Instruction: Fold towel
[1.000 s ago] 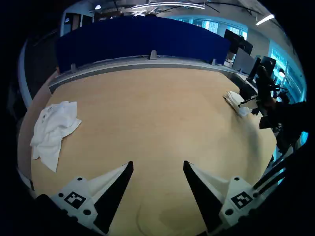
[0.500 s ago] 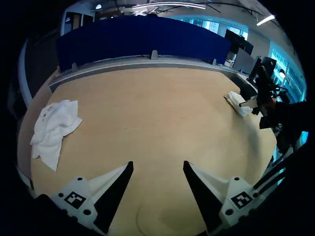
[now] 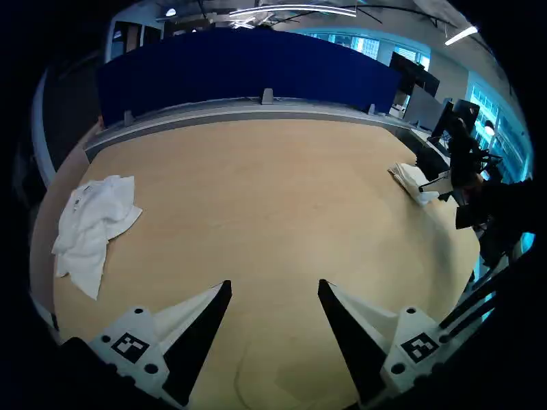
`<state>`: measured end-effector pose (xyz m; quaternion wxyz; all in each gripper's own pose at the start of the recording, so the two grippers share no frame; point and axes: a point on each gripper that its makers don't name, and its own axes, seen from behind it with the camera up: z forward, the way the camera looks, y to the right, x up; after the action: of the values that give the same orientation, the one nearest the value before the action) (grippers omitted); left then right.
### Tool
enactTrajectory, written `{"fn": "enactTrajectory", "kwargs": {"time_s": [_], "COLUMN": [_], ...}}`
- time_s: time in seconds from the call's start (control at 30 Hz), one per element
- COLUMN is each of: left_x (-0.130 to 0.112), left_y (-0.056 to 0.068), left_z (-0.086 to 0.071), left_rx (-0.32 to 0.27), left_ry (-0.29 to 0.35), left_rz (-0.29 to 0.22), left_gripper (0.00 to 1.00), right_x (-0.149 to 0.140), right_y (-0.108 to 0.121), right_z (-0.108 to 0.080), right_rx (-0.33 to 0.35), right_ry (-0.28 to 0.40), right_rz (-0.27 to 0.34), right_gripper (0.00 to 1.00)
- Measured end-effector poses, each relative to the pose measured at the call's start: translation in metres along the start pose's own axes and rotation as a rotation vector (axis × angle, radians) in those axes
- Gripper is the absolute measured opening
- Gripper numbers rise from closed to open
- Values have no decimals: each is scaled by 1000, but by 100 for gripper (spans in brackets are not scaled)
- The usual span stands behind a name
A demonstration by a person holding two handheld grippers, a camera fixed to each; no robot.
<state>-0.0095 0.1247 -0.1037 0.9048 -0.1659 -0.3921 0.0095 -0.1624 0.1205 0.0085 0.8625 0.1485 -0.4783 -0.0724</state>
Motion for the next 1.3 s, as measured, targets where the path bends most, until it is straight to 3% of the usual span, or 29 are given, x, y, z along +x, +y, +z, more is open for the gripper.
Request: {"fn": "enactTrajectory", "kwargs": {"time_s": [0.43,0.5,0.63,0.7,0.83,0.9,1.3], "left_x": [0,1,1,1,2,2,3], "left_y": [-1,-1,-1,-1,0,-1,-2], "left_z": [-1,-1,0,0,0,0,1], "left_rx": [0,0,0,0,-1,-1,-2], "left_ry": [-2,-1,-1,-1,-1,-1,-2], "left_rz": [1,1,2,2,2,2,1], "left_gripper": [94,94,94,94,94,94,94], "right_x": [-2,-1,-1,0,5,7,2], "right_y": [-1,-2,-3,-4,2,9,58], "right_z": [0,-1,-2,-4,-6,-8,-21], "right_rx": [-3,-2,5,8,-10,-31,-125], "right_ry": [-1,1,14,20,44,54,53], "right_rz": [-10,-12,-17,-19,-14,-6,48], "right_gripper": [10,15,49,57,88,97,100]}}
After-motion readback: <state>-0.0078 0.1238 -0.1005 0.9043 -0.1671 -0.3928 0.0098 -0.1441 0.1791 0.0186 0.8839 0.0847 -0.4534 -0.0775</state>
